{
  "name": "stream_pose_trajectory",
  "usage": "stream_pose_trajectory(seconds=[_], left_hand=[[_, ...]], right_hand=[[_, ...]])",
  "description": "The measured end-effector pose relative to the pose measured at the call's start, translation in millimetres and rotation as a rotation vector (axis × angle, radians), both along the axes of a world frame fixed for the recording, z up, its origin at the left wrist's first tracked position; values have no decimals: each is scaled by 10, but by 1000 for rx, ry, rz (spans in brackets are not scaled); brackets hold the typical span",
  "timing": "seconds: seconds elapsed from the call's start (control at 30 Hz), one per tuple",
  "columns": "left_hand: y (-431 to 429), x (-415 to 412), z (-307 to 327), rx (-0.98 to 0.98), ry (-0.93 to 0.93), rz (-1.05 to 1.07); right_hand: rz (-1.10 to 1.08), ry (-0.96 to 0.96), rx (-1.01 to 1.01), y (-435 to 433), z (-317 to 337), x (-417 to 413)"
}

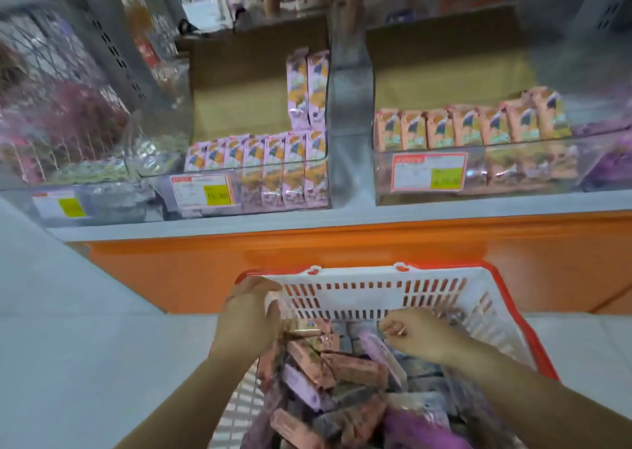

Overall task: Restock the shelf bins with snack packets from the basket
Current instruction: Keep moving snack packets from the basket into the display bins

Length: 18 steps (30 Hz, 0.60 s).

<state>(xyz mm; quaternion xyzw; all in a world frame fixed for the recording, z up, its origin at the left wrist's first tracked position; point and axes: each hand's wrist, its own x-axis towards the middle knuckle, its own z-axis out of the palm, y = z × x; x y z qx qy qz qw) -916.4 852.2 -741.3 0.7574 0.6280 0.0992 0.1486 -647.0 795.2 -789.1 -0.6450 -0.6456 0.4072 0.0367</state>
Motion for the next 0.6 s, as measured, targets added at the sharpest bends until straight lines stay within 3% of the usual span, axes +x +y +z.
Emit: stream_pose_trajectory(seconds=[0.1, 0.33, 0.47, 0.6], left_hand=[[-16, -155, -250, 34, 63, 64], [-16, -249, -482, 93, 62, 95], [-16, -279, -522, 135, 57, 62], [-21, -294, -407, -2, 39, 43]], right_hand=[[53, -31, -65, 86, -271, -111], [60, -139, 34, 250, -753, -311], [23, -186, 36, 286, -695, -369], [-4, -77, 93, 295, -283, -407]])
